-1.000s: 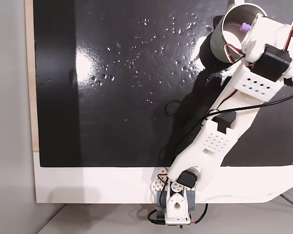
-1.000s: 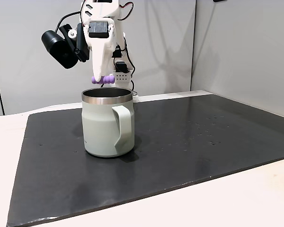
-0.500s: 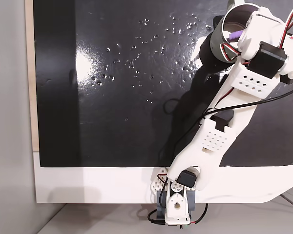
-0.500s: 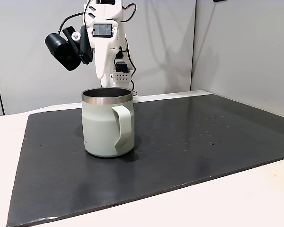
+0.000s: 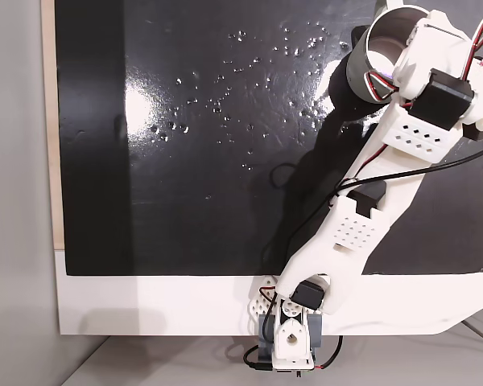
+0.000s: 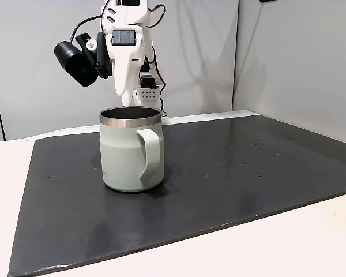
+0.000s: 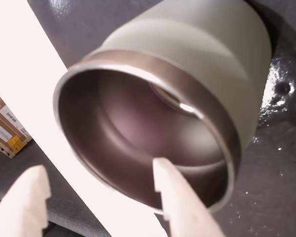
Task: Grasp a pengrip and put it in the cup.
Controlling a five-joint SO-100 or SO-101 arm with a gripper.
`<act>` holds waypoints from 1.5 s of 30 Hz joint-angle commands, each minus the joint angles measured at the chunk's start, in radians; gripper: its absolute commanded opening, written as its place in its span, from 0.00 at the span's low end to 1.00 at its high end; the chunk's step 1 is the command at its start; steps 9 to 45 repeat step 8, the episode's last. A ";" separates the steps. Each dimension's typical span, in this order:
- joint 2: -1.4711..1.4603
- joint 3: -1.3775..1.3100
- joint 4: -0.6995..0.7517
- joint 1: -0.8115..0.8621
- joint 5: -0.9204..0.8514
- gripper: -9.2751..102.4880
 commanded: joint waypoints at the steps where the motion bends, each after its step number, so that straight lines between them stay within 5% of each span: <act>1: 0.075 -0.057 0.008 -0.018 -0.003 0.27; 45: 0.110 -0.038 0.008 -0.044 -0.005 0.26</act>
